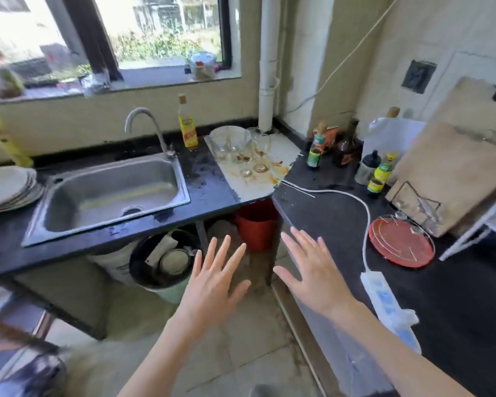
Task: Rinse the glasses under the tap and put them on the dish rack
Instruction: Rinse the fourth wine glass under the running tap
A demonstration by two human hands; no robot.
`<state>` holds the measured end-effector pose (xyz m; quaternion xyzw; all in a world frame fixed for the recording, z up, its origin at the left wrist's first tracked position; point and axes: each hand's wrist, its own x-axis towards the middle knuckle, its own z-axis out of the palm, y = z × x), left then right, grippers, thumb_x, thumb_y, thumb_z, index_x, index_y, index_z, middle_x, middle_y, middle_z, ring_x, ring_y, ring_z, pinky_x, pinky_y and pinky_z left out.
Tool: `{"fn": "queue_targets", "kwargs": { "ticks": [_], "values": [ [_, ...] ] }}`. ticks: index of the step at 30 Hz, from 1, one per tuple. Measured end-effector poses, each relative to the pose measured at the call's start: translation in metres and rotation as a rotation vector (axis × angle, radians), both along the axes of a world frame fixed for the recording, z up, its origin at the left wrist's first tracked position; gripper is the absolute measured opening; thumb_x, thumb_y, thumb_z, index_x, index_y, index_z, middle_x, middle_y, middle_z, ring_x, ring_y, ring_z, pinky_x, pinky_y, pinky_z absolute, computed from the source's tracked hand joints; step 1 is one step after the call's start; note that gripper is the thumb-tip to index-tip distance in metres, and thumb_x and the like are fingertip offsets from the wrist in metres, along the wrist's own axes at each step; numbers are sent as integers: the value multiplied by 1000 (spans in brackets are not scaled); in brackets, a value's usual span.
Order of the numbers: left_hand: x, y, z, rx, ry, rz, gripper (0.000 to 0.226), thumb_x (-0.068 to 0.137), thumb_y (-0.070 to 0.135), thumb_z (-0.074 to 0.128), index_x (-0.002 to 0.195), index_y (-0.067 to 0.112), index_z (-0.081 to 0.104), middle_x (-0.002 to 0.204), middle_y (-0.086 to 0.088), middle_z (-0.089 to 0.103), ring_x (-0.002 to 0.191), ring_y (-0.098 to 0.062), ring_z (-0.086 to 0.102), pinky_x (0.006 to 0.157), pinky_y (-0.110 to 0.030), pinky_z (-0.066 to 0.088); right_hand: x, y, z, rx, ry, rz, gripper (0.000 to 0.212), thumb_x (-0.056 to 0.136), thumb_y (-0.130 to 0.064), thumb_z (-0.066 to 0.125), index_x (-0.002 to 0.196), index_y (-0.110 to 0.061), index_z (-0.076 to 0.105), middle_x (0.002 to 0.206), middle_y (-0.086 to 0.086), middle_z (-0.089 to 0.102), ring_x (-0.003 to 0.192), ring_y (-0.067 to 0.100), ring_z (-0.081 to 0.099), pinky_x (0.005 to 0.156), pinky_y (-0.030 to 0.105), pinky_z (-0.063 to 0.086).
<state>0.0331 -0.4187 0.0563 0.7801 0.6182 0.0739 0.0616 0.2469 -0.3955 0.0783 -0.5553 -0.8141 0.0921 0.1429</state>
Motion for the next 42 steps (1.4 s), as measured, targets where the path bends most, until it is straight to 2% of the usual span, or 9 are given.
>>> {"fn": "queue_targets", "kwargs": {
  "ticks": [5, 10, 16, 22, 27, 30, 33, 38, 42],
  "values": [
    [-27, 83, 10, 69, 5, 96, 73, 80, 66, 6, 147, 37, -3, 153, 6, -14, 139, -22, -21, 110, -37, -13, -25, 105, 16, 34, -5, 76, 81, 81, -67, 11, 148, -24, 21, 156, -1, 19, 145, 15, 13, 115, 33, -3],
    [-48, 146, 0, 24, -23, 146, 74, 78, 71, 2, 145, 39, -6, 153, 7, -15, 138, -21, -24, 108, -36, -15, -53, 183, 15, 16, -33, 122, 75, 87, -66, 20, 149, -22, 21, 156, 0, 20, 145, 15, 14, 116, 34, 0],
    [-79, 239, -17, -54, -44, 138, 73, 67, 77, -18, 133, 45, -26, 148, 8, -27, 137, -21, -30, 109, -37, -16, -81, 285, -2, -42, -67, 87, 66, 93, -53, 38, 149, -25, 15, 157, -4, 14, 145, 13, 8, 114, 27, -2],
    [-115, 340, -28, -97, -25, 53, 89, 59, 76, -28, 139, 40, -21, 146, 8, -28, 134, -21, -31, 110, -39, -14, -110, 381, -24, -152, -90, -8, 63, 96, -48, 39, 149, -22, 18, 157, -1, 17, 145, 15, 12, 116, 30, 10],
    [-140, 413, -30, -117, 4, 37, 82, 73, 72, -11, 146, 35, -12, 145, 8, -27, 134, -21, -30, 112, -39, -13, -136, 458, -28, -143, -79, -86, 61, 95, -42, 45, 146, -17, 24, 153, 2, 27, 140, 17, 25, 113, 32, 23],
    [-142, 435, -37, -148, -27, 24, 80, 76, 73, -5, 147, 35, -8, 147, 9, -24, 136, -21, -28, 111, -40, -14, -142, 490, -33, -179, -132, -116, 64, 95, -40, 47, 148, -17, 20, 155, 2, 22, 141, 20, 23, 112, 37, 29],
    [-142, 452, -49, -157, -54, 51, 83, 76, 74, -10, 148, 33, 0, 151, 7, -15, 139, -22, -22, 115, -43, -7, -142, 515, -40, -215, -265, -54, 68, 95, -38, 47, 149, -17, 12, 158, 2, 13, 143, 21, 18, 111, 37, 33],
    [-133, 463, -57, -203, -92, 158, 80, 77, 67, -2, 148, 32, 1, 155, 4, -11, 138, -21, -24, 110, -35, -14, -140, 544, -51, -293, -437, 106, 73, 94, -34, 50, 150, -16, 6, 158, 7, 6, 142, 27, 15, 105, 40, 39],
    [-122, 465, -61, -264, -115, 220, 78, 78, 67, 2, 148, 31, 0, 157, 3, -11, 140, -21, -23, 110, -34, -14, -137, 557, -62, -319, -438, 168, 62, 92, -21, 54, 144, -13, 22, 153, 12, 16, 137, 32, 22, 94, 42, 48]
  ]
}}
